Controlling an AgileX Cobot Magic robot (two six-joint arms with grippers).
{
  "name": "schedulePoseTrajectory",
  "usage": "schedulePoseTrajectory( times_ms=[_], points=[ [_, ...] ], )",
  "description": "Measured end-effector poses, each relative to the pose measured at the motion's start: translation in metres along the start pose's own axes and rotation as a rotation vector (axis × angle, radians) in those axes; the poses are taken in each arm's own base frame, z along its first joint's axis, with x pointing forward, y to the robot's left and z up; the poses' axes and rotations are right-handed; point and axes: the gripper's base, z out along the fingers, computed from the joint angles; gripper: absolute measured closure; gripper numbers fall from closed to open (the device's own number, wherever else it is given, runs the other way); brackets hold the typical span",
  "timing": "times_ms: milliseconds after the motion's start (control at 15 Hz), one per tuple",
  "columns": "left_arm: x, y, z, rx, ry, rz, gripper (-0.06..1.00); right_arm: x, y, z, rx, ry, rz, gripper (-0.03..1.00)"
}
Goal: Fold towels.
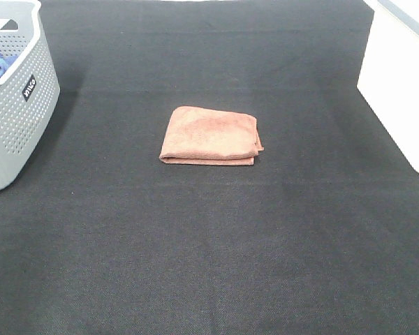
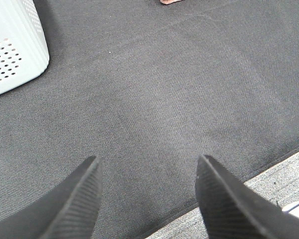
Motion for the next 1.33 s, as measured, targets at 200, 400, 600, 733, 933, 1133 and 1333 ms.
schedulePoseTrajectory(
  times_ms=[200,400,600,733,933,1133,1333],
  points=[
    [0.0,0.0,0.0,0.0,0.0,0.0,0.4,0.0,0.0,0.0,0.0,0.0,0.0,0.15],
    [0.0,0.001,0.0,-0.039,-0.002,-0.032,0.4,0.0,0.0,0.0,0.012,0.0,0.01,0.15],
    [-0.001,0.005,0.0,-0.137,-0.008,-0.11,0.4,0.003,-0.002,-0.004,0.092,-0.035,0.072,0.16],
    [0.0,0.006,-0.001,-0.187,-0.019,-0.146,0.4,0.008,-0.002,-0.011,0.148,-0.095,0.105,0.16],
    [0.007,0.001,-0.012,-0.214,-0.11,-0.137,0.4,0.018,0.003,-0.025,0.177,-0.21,0.102,0.16],
    [0.016,-0.005,-0.024,-0.229,-0.217,-0.112,0.4,0.02,0.004,-0.027,0.18,-0.227,0.101,0.16],
    [0.017,-0.005,-0.025,-0.23,-0.22,-0.111,0.4,0.02,0.005,-0.026,0.216,-0.229,0.131,0.16]
  ],
)
